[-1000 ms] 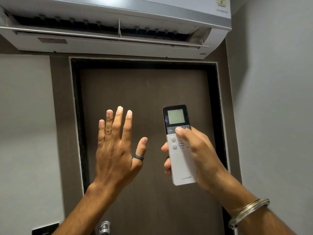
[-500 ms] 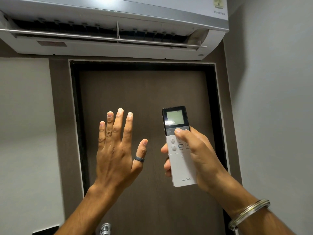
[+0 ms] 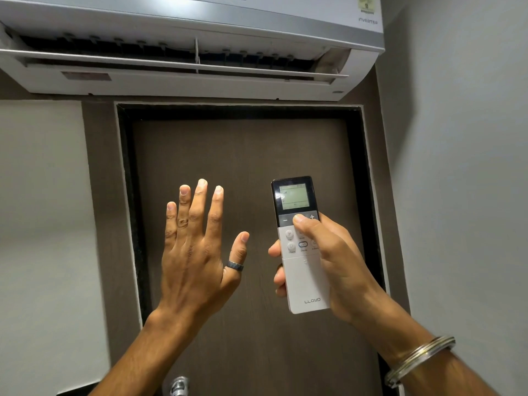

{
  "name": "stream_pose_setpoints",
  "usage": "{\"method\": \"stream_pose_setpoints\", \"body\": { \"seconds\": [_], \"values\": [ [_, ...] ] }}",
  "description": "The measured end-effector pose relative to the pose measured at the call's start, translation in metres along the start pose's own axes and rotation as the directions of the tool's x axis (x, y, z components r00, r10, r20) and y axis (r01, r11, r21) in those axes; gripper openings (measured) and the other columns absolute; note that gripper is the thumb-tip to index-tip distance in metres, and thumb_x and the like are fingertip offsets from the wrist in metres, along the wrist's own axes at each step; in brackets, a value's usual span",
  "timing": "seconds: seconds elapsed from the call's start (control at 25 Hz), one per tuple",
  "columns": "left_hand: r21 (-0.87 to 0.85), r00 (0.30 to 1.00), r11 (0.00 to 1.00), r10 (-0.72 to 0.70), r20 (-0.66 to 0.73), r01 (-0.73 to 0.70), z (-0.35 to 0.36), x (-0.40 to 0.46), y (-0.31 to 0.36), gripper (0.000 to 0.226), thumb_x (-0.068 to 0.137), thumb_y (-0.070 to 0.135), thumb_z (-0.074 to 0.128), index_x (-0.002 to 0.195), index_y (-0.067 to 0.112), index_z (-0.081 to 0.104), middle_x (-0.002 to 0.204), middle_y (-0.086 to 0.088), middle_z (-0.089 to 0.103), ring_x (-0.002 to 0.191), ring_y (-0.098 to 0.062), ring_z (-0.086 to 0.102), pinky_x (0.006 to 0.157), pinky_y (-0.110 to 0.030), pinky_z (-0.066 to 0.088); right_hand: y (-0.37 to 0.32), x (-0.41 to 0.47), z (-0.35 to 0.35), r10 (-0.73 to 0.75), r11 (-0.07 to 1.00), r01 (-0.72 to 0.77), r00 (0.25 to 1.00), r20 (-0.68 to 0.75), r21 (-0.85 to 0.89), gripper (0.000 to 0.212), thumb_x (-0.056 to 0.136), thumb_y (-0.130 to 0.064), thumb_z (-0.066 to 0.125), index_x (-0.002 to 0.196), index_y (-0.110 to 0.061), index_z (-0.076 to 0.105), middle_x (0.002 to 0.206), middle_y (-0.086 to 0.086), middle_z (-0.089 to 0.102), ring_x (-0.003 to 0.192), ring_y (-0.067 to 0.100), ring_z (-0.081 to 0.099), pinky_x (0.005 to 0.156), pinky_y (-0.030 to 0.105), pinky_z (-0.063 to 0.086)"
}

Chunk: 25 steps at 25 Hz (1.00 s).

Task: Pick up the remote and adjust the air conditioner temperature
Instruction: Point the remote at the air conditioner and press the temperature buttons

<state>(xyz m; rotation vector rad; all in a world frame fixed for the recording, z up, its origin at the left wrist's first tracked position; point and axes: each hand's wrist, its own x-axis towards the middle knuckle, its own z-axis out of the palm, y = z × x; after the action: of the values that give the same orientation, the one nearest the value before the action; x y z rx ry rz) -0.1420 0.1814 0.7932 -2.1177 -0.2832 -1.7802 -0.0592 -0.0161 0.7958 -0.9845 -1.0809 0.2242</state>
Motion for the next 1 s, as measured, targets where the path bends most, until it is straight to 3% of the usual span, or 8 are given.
{"method": "stream_pose_setpoints", "body": {
  "seconds": [0.48, 1.0],
  "values": [
    [-0.004, 1.000, 1.000, 0.003, -0.003, -0.003, -0.0007, 0.0026, 0.0012, 0.079, 0.100, 0.055, 0.041, 0.163, 0.011, 0.027, 0.173, -0.015, 0.015, 0.163, -0.029, 0.002, 0.133, -0.045, 0.000, -0.0018, 0.0001, -0.0005, -0.005, 1.000, 0.005, 1.000, -0.009, 0.006, 0.029, 0.103, -0.036, 0.051, 0.113, -0.009, 0.055, 0.088, 0.015, 0.077, 0.057, 0.033, 0.070, 0.054, 0.042, 0.063],
    [-0.004, 1.000, 1.000, -0.001, -0.010, 0.001, 0.0005, 0.0002, -0.0040, 0.079, 0.099, 0.055, 0.041, 0.163, 0.011, 0.027, 0.173, -0.015, 0.016, 0.163, -0.028, 0.002, 0.133, -0.044, -0.002, -0.0005, 0.0003, 0.0043, -0.002, 1.000, 0.002, 1.000, 0.002, -0.015, 0.032, 0.095, -0.041, 0.052, 0.111, -0.014, 0.056, 0.088, 0.014, 0.078, 0.057, 0.031, 0.071, 0.053, 0.040, 0.063]
  ]
}}
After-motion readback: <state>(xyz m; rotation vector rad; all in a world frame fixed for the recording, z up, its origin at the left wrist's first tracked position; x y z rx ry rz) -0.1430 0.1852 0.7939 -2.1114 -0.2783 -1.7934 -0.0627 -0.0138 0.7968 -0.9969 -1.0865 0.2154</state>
